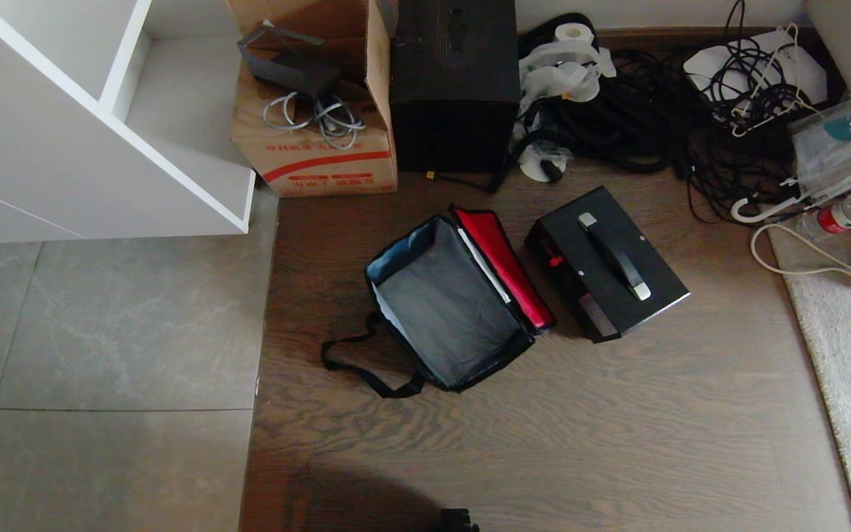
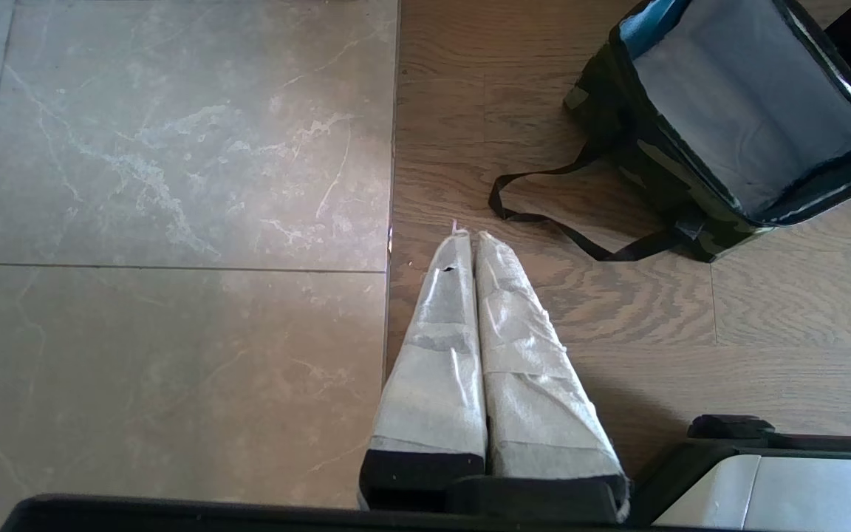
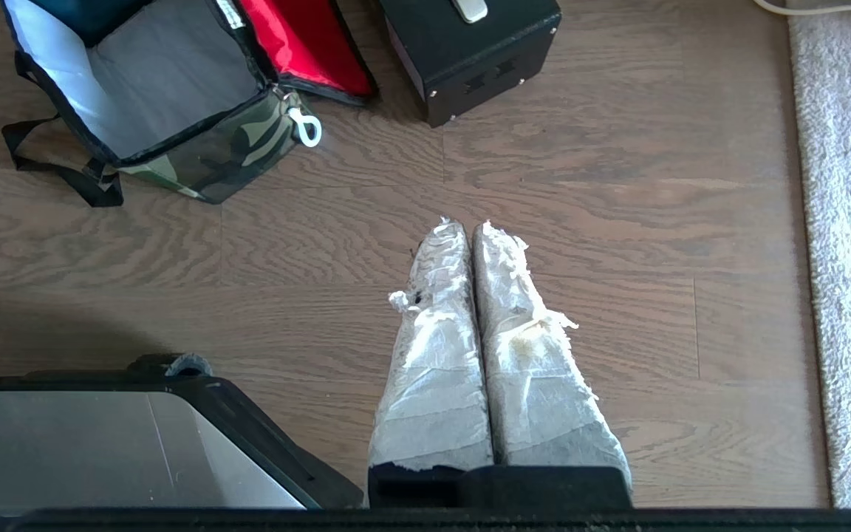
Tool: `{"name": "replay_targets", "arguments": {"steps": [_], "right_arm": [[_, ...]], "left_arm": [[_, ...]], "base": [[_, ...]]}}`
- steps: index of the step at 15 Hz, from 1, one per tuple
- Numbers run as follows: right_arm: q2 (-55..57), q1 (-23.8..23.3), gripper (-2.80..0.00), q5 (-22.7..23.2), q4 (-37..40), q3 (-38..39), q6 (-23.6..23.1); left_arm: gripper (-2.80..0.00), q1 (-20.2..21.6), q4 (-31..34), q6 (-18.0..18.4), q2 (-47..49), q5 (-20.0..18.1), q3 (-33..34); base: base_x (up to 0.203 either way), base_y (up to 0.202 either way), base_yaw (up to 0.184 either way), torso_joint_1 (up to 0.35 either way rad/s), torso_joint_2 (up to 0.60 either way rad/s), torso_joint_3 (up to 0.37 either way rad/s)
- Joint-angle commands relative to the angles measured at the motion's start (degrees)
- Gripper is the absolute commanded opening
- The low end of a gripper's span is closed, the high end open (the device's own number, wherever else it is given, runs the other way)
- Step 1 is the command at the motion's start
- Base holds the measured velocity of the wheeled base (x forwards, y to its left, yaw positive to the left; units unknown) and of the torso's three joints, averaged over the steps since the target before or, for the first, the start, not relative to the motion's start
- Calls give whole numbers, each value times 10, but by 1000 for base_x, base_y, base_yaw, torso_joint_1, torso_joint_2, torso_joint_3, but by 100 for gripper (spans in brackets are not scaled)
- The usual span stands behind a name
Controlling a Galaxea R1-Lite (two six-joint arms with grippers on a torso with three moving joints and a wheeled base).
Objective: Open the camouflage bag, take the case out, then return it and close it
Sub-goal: Grip the handle again
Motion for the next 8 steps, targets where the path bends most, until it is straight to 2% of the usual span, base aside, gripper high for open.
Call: {"name": "replay_targets", "arguments": {"steps": [1, 8], "right_arm": [[1, 0, -280, 1, 0, 0, 0], [1, 0, -280, 0, 0, 0, 0]], "left_arm": [[-280, 0, 0, 0, 1, 0, 5], [-280, 0, 0, 0, 1, 0, 5]], "base": [[0, 0, 0, 0, 0, 0], [0, 0, 0, 0, 0, 0]]}}
